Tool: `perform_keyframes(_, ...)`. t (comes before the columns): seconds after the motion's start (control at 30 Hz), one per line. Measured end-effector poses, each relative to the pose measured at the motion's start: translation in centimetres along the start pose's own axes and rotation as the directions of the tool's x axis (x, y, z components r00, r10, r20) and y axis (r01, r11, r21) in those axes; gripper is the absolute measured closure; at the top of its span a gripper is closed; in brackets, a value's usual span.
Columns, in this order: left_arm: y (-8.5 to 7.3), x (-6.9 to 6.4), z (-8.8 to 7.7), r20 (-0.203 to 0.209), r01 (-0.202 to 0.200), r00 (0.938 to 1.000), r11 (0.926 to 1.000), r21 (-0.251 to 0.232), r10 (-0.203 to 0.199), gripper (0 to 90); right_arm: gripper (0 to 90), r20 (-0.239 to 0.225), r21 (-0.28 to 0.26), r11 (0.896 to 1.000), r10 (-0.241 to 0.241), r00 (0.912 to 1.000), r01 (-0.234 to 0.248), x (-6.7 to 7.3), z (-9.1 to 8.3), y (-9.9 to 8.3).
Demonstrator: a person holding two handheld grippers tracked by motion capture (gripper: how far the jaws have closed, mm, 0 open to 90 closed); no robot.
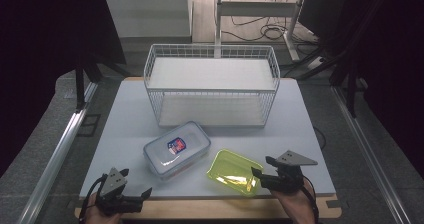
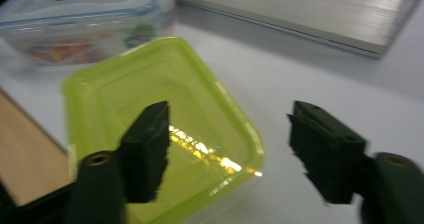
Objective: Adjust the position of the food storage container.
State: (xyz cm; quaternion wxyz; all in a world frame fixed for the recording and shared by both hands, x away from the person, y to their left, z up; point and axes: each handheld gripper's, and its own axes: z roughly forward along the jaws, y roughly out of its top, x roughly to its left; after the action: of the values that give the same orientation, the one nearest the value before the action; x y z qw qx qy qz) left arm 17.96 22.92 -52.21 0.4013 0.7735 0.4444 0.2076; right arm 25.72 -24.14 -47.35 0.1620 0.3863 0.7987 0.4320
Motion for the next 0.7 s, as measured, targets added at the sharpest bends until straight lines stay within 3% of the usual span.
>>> perform_keyframes(0.13,0.0,0.2,-0.1,0.002,0.008,1.0,1.0,-0.003,-0.008,0.7,69.5,-0.086,0.055,0.996,-0.063,0.9944,0.067,2.0,-0.1,0.2)
perform_keyframes(0.23,0.0,0.2,-0.1,0.006,0.01,0.9999,0.9999,-0.005,-0.01,0.8,78.7,-0.119,0.066,0.992,-0.095,0.9883,0.103,2.9,-0.1,0.2)
perform_keyframes(0.27,0.0,0.2,-0.1,0.007,0.007,1.0,1.0,-0.004,-0.007,0.8,85.9,-0.151,0.066,0.989,-0.123,0.9808,0.134,3.9,-0.2,0.1)
perform_keyframes(0.3,0.0,0.1,-0.1,0.007,0.004,1.0,1.0,-0.004,-0.004,0.8,85.9,-0.151,0.066,0.989,-0.123,0.9808,0.134,3.9,-0.2,0.1)
perform_keyframes(0.33,0.0,0.1,-0.1,0.009,0.002,1.0,1.0,-0.003,-0.002,0.8,89.1,-0.178,0.076,0.985,-0.141,0.9738,0.157,4.9,-0.3,0.0)
perform_keyframes(0.43,0.0,0.1,-0.1,0.008,-0.001,1.0,1.0,-0.004,0.001,0.8,89.2,-0.208,0.085,0.982,-0.149,0.9668,0.169,5.7,-0.4,-0.3)
perform_keyframes(0.57,0.0,0.1,-0.1,0.014,0.001,0.9999,1.0,-0.009,-0.001,0.8,89.3,-0.253,0.148,0.963,-0.183,0.9499,0.225,7.2,-0.1,-1.5)
perform_keyframes(0.63,0.0,0.0,-0.1,0.014,0.001,0.9999,1.0,-0.009,-0.001,0.8,89.3,-0.253,0.167,0.957,-0.19,0.9485,0.237,7.2,0.1,-1.7)
perform_keyframes(0.7,0.0,0.0,0.0,0.015,-0.002,0.9999,1.0,-0.004,0.002,0.8,89.4,-0.241,0.212,0.948,-0.186,0.9525,0.239,6.6,0.7,-2.1)
